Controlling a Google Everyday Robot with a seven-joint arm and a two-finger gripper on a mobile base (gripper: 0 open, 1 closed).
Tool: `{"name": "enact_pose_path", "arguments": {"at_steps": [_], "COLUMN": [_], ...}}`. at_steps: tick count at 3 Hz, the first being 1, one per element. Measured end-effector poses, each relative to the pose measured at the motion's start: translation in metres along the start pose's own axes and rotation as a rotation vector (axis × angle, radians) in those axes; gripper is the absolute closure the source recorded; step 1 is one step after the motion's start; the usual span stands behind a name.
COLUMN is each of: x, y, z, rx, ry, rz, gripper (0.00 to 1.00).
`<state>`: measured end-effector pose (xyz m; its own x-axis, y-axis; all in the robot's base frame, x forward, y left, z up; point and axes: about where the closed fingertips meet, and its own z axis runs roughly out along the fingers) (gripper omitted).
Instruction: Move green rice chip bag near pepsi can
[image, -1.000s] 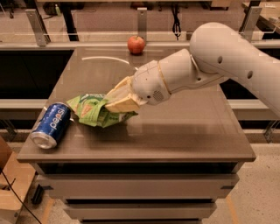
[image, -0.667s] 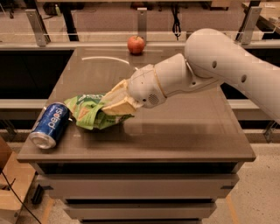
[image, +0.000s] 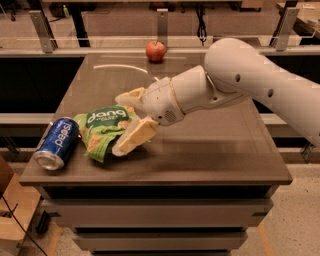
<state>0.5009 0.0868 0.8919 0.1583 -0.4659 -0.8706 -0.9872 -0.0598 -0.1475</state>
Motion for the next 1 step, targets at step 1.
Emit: {"name": "enact_pose_path", "arguments": {"at_steps": [1], "x": [0.0000], "y": [0.0000], "z": [0.0000], "rx": [0.000], "ry": [0.000], "rz": [0.000], "gripper": [0.00]}}
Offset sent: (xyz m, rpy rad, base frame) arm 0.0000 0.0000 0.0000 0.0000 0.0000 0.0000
